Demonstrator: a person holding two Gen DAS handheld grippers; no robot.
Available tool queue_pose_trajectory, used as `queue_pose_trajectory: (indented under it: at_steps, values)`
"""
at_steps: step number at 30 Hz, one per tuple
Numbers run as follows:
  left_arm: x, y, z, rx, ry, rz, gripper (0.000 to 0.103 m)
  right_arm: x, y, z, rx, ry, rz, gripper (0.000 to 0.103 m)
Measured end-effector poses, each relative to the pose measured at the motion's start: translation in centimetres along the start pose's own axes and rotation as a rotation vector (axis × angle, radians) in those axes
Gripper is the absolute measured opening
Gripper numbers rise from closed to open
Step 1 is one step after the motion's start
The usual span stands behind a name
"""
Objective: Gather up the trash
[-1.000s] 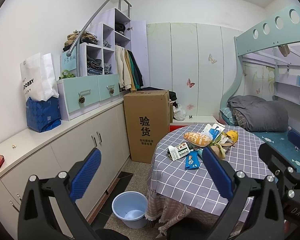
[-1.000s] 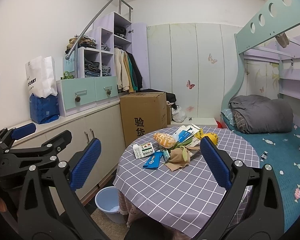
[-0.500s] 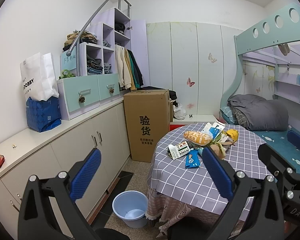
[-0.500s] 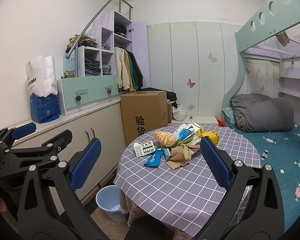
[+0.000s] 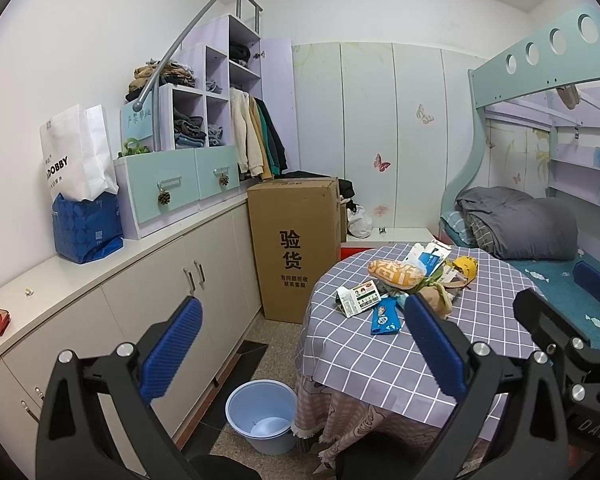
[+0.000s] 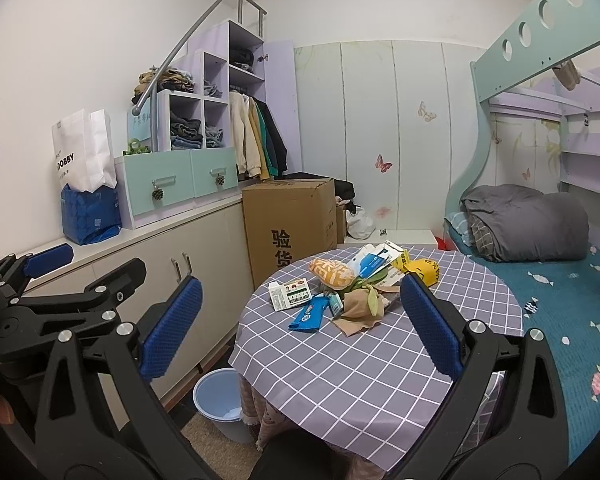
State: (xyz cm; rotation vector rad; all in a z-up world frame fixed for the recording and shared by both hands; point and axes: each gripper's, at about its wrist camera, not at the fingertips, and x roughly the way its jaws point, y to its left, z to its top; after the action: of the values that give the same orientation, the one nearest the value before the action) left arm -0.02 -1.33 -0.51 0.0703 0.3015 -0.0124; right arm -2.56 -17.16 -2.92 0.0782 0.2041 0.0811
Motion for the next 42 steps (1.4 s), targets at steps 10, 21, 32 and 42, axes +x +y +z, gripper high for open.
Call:
queue_pose_trajectory:
  at_steps: [10,21,32,42]
  values:
    - [-0.09,0.00,-0.13,0.002,0.001,0.001,0.099,0.19,0.05,-0.12,0.002,0.005,0.002,0.097]
    - [-0.18,-0.06,-0.12,0.004,0.002,0.001,0.099,0.12,0.10,-0.21,0.005,0.007,0.004,0.097]
    - [-0.13,-0.05,-0.41,0.001,0.009,-0.007,0.099,0.08,0.12,-0.18,0.009,0.009,0.001,0.097]
    - [-0.05,-0.18,-0.49,0.004,0.010,-0.007,0.099,-0.01,0.14,0.03,0.001,-0.001,-0.001,0.097]
